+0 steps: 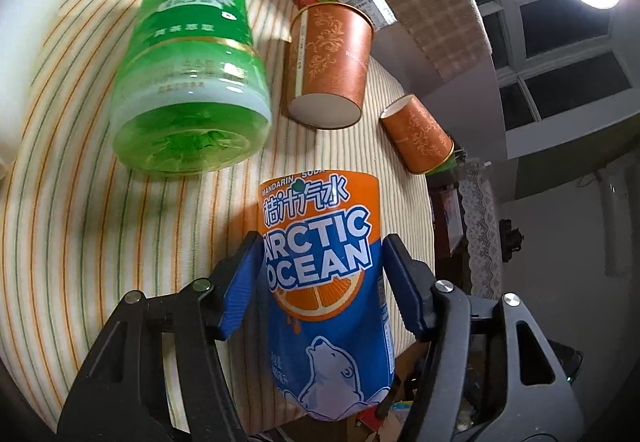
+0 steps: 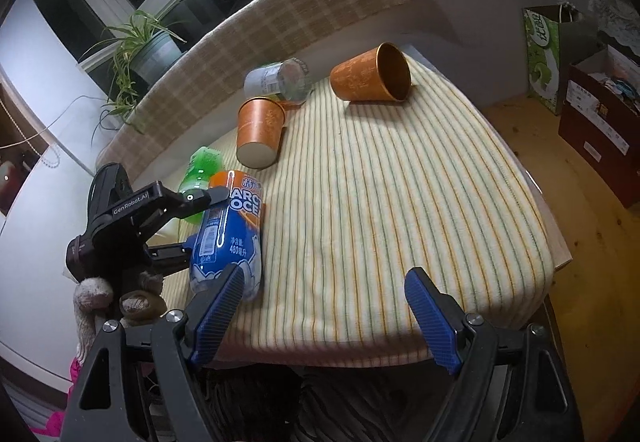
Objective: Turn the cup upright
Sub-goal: 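Grasp the cup with the left tool while the right tool releases it, then rotate the held cup with the left tool so its open rim faces up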
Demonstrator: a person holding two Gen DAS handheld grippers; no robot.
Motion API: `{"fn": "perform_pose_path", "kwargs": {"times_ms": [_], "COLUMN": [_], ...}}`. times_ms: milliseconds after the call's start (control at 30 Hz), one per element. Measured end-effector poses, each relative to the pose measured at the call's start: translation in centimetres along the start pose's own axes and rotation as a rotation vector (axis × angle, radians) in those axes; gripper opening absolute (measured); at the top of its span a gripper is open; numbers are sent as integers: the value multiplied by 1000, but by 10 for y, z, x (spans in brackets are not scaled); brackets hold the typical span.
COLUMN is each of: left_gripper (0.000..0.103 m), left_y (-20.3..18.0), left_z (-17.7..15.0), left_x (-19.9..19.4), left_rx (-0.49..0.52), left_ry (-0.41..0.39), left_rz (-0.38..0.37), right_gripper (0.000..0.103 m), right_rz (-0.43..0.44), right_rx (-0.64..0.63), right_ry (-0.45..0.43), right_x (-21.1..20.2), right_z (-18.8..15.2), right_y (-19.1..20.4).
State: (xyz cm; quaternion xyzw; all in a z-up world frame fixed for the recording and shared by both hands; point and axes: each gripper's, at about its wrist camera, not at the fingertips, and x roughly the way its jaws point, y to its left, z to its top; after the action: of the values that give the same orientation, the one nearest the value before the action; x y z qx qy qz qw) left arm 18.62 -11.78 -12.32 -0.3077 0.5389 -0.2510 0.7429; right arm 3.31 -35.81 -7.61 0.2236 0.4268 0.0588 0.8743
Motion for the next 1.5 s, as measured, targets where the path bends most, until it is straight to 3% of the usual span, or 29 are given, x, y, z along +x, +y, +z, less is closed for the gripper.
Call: {"fn": "perform_pose_path", "kwargs": {"times_ms": [200, 767, 1067, 1500], "left_gripper": [63, 61, 61, 62], "left_y": [-11, -64, -74, -89], "left_z": [-5, -31, -33, -48], "left_x": [-4, -42, -50, -38], "left_rx": [74, 394, 487, 605], "left_ry": [-26, -208, -286, -290], "left_rz": [26, 148, 228, 294], "right_gripper": [85, 85, 85, 85], "right_rz": [-2, -7, -10, -13], "right_rx": [2, -15, -13, -6], "right_ry": [5, 6, 6, -4], "right_x": [5, 10, 10, 7], "right_z": [2, 5, 5, 3], "right_y": [0, 6, 7, 6]}}
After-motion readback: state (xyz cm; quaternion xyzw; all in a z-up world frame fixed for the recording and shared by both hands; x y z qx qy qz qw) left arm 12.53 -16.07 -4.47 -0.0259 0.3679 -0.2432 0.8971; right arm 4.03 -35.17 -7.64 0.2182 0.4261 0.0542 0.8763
